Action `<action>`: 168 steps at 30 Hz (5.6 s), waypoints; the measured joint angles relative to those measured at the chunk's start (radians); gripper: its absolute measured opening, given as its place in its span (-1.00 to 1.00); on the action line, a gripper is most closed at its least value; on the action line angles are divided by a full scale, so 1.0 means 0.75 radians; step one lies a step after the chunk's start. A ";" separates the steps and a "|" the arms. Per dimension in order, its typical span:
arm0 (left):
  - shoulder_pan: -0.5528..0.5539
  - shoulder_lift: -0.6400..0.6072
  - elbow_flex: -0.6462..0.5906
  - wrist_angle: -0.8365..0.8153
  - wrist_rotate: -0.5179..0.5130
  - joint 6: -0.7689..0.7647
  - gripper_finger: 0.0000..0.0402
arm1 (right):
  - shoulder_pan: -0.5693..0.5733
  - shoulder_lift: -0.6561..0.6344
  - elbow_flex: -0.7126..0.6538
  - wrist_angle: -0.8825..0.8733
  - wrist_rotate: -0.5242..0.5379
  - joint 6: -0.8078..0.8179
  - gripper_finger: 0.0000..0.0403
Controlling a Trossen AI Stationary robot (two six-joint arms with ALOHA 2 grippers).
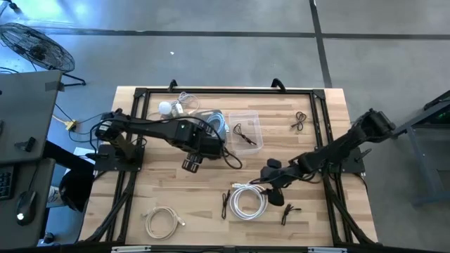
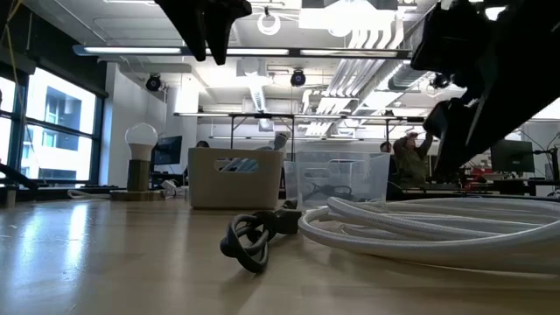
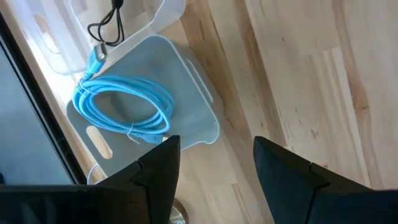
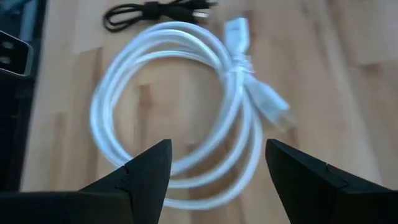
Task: Pick & Place USB Port
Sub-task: Put the white HDMI cable into the gray bin
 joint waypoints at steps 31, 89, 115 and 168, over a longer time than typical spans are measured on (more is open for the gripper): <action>-0.248 0.000 -0.001 0.161 -0.129 -0.268 -0.02 | 0.042 0.244 0.004 0.159 -0.005 -0.010 -0.82; -0.242 0.011 -0.361 1.394 -0.151 0.119 -0.02 | 0.537 -0.419 0.002 0.294 1.255 -1.098 -0.98; -0.243 0.019 -0.360 1.569 0.147 0.115 -0.02 | 0.529 -0.378 0.002 0.673 1.540 -1.653 -0.98; -0.192 -0.045 -0.359 1.354 -0.135 0.150 -0.94 | 0.567 -0.313 0.002 0.840 1.625 -1.729 -0.17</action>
